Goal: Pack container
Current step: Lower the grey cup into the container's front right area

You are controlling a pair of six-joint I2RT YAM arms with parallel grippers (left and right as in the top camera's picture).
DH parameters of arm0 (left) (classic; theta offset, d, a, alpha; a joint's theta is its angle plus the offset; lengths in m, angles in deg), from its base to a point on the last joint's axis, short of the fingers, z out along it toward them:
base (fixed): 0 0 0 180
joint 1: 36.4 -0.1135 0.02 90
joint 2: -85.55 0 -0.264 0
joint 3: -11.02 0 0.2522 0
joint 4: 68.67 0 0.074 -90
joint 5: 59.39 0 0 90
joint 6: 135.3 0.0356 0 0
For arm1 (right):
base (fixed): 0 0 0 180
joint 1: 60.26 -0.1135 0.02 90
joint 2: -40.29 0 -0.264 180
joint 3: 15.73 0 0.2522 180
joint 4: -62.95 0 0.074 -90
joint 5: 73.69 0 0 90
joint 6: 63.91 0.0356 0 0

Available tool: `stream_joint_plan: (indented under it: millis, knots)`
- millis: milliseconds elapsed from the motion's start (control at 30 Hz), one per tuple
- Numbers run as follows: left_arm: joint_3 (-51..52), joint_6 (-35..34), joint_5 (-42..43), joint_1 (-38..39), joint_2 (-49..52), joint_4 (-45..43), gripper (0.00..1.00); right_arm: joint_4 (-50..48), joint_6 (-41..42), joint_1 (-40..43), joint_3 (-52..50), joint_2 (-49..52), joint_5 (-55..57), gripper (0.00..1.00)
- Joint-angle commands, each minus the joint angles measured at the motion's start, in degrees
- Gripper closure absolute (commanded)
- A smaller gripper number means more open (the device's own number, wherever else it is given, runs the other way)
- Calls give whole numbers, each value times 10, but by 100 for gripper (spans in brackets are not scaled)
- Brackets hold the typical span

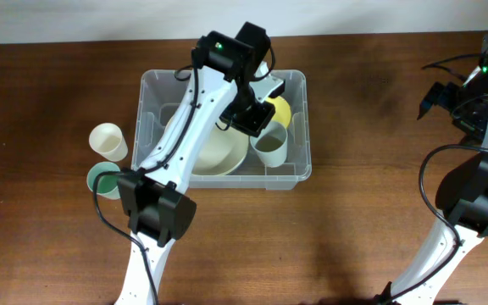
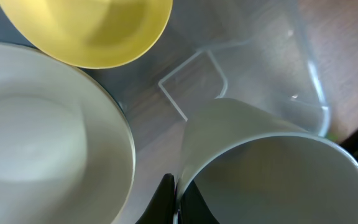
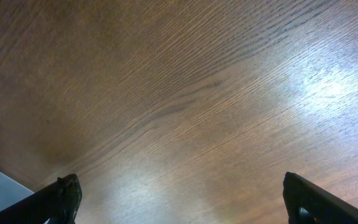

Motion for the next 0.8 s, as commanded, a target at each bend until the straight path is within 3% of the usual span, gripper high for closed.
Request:
stream_joint_plan:
  millis: [0, 133, 267, 600, 767]
  knots:
    - [34, -5, -3, 2, 3, -23, 99, 0, -4, 4, -2, -23, 2, 1]
    - [75, -5, -4, 4, 3, -83, 99, 0, -4, 4, -2, -23, 3, 1]
    - [104, -5, -4, 4, 3, -122, 88, 0, -4, 4, -2, -23, 2, 1]
    - [129, -5, -25, 4, 3, -160, 87, 0, -4, 4, -2, -23, 2, 1]
    - [124, -5, -25, 0, 2, -165, 76, 0, -4, 4, -2, -23, 2, 1]
